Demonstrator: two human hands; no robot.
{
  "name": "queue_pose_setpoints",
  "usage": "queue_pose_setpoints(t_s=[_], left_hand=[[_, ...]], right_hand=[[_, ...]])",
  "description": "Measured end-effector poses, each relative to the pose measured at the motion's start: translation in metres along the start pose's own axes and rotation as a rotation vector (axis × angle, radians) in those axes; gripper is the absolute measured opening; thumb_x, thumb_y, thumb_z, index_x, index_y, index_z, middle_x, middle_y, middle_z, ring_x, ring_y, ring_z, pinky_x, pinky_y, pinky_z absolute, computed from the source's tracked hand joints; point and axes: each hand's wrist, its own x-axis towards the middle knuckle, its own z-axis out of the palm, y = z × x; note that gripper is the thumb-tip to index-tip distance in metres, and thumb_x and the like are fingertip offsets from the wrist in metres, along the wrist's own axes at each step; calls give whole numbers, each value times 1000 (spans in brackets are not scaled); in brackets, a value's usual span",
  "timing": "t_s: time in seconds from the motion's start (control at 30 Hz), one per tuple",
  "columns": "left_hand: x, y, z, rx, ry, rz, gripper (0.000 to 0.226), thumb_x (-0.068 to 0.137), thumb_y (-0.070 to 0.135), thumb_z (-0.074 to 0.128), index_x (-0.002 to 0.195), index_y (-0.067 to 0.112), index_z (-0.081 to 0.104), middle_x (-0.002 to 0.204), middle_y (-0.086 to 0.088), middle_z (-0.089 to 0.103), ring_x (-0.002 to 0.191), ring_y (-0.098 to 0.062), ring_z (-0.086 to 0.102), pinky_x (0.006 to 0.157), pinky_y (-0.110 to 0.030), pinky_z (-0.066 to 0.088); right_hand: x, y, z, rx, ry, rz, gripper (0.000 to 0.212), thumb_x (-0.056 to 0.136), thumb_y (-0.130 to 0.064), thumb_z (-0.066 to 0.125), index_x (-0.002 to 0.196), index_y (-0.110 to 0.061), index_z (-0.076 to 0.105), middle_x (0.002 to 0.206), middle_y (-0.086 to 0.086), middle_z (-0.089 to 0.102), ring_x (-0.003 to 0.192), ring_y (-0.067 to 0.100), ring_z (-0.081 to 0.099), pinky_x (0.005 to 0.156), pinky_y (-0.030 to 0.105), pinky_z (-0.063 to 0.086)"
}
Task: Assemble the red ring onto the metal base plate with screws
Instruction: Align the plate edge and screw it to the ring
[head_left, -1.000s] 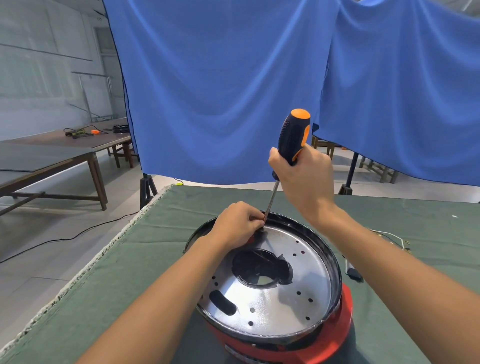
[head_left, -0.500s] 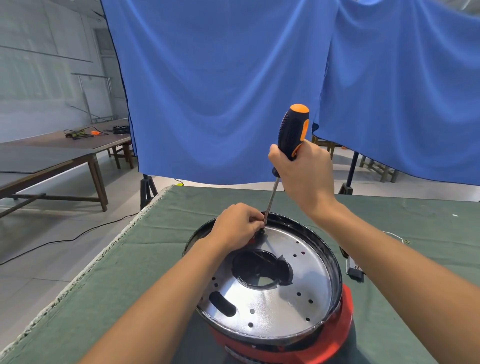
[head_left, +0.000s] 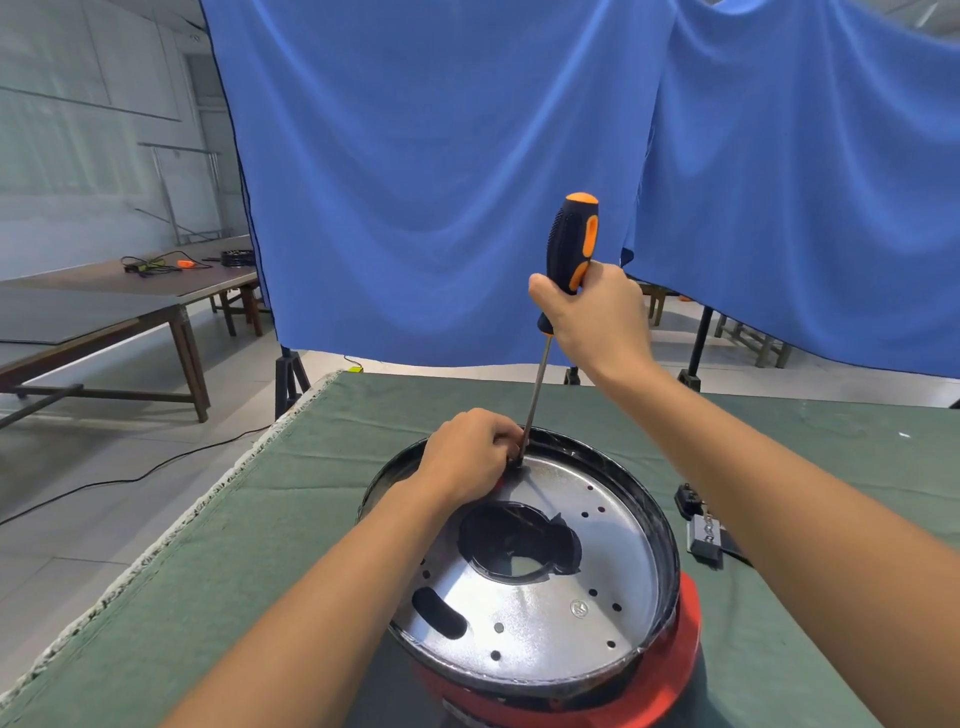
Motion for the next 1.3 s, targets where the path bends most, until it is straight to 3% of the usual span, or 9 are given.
queue_pose_setpoints(t_s=[0.2, 0.33, 0.43, 0.63, 0.77, 0.93, 1.1, 1.2, 1.3], left_hand=[[-2, 1, 0, -142, -29, -76, 50, 75, -3, 37, 81, 37, 67, 82, 16, 70, 86, -12, 69, 84, -38, 55], [2, 1, 3, -205, -14, -22, 38, 87, 5, 42, 87, 31, 70, 88, 9, 72, 90, -20, 67, 88, -42, 52], [5, 3, 7, -332, 2, 10, 24, 95, 11, 46, 100, 13, 69, 87, 1, 72, 93, -22, 67, 92, -43, 50], [6, 1, 4, -343, -2, 6, 20, 97, 14, 52, 98, 10, 72, 83, 4, 71, 78, -14, 63, 85, -38, 53], [3, 1, 0, -263, 13, 40, 22, 95, 15, 55, 87, 7, 74, 80, -2, 72, 75, -16, 64, 83, -36, 54], [3, 2, -2, -205, 50, 69, 24, 92, 17, 59, 76, 6, 74, 69, -8, 70, 68, -21, 63, 73, -33, 53], [5, 3, -2, -199, 106, 50, 21, 88, 22, 66, 75, 9, 76, 60, 0, 65, 56, -10, 56, 61, -21, 46], [5, 5, 0, -188, 124, 42, 18, 87, 24, 68, 81, 10, 77, 65, 1, 67, 63, -14, 62, 65, -26, 51], [5, 5, 3, -165, 142, 38, 15, 87, 26, 68, 81, 13, 71, 69, 2, 66, 68, -16, 62, 69, -30, 52]], right_hand=[[17, 1, 0, 61, -256, 26, 27, 84, -28, 58, 66, -12, 46, 46, -13, 54, 38, 1, 41, 38, 13, 30], [25, 4, -9, 126, -416, 80, 21, 87, -29, 58, 74, -12, 56, 54, -11, 58, 45, 2, 46, 50, 18, 35], [30, 6, -18, 139, -500, 138, 19, 86, -29, 59, 72, -16, 55, 41, -13, 52, 36, 4, 38, 43, 18, 30], [36, -5, -25, 43, -623, 156, 21, 79, -28, 60, 61, -19, 55, 40, -9, 44, 38, 9, 33, 38, 18, 27], [37, -21, -26, -80, -593, 179, 27, 72, -46, 61, 64, -20, 62, 46, -5, 52, 43, 13, 37, 42, 21, 28], [41, -43, -26, -339, -163, 77, 52, 70, -69, 59, 64, -19, 46, 64, -2, 55, 59, 17, 52, 50, 27, 29], [37, -63, -19, -567, -138, -72, 28, 77, -44, 58, 71, -18, 51, 64, -3, 49, 67, 23, 52, 48, 25, 24], [36, -80, -24, -550, -259, 5, 16, 71, -32, 55, 65, -18, 50, 49, -4, 59, 54, 18, 64, 48, 22, 30], [35, -92, -27, -533, -348, 38, 12, 70, -25, 51, 63, -15, 49, 35, -3, 56, 37, 15, 61, 48, 20, 40]])
